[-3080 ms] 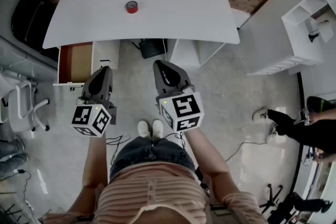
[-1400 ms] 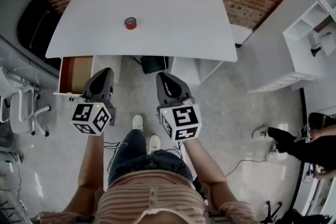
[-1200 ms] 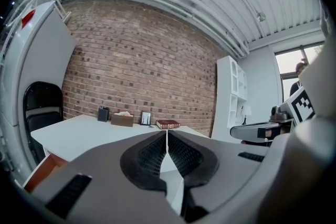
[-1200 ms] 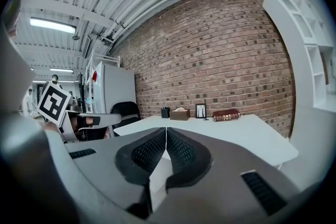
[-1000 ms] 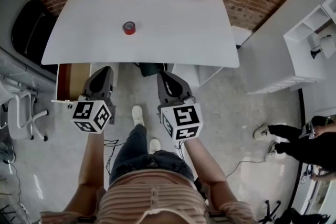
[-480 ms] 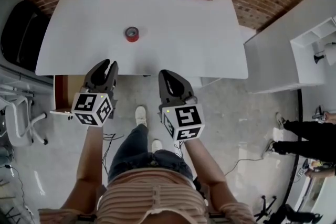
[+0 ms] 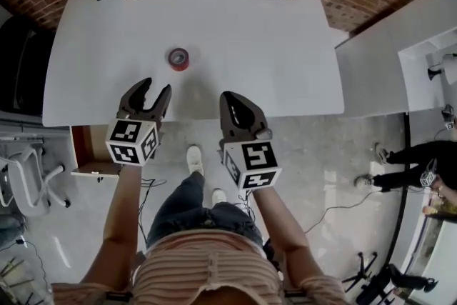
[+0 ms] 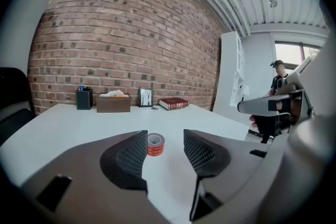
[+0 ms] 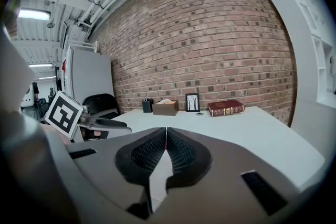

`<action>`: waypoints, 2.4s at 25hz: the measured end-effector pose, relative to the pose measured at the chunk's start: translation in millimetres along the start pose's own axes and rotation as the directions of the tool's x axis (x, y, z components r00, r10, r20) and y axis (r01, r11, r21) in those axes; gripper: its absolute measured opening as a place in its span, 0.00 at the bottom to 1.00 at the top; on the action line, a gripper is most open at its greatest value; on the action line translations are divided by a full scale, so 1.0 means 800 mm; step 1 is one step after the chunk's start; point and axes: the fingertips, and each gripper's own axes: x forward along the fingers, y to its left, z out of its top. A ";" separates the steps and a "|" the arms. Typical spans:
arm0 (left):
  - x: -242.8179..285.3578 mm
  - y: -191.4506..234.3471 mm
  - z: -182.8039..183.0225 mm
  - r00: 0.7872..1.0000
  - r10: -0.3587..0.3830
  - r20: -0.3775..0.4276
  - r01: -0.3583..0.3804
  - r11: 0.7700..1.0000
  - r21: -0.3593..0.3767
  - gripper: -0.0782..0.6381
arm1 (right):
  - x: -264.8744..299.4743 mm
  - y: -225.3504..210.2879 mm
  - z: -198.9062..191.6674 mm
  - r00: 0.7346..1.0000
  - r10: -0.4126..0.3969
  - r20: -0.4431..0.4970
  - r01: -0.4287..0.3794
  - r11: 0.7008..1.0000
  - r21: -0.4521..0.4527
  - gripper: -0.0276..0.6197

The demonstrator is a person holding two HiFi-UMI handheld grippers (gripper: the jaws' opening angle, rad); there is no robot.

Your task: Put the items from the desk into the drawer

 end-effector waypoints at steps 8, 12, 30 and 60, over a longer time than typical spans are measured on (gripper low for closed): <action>0.081 0.036 -0.022 0.993 -0.048 -0.110 0.053 0.998 0.040 0.46 | 0.054 -0.013 0.003 0.999 -0.043 -0.033 0.044 0.999 0.018 0.07; 0.110 0.048 -0.029 0.986 -0.059 -0.156 0.065 0.997 0.032 0.49 | 0.077 -0.022 0.001 0.997 -0.057 -0.060 0.059 0.998 0.030 0.07; 0.201 0.054 -0.076 0.933 -0.086 -0.350 0.137 0.983 0.123 0.55 | 0.125 -0.064 -0.016 0.983 -0.130 -0.130 0.140 0.988 0.068 0.07; 0.173 0.085 -0.032 0.961 0.003 -0.276 0.051 0.981 0.188 0.55 | 0.153 -0.034 -0.003 0.990 -0.058 -0.126 0.064 0.997 0.048 0.07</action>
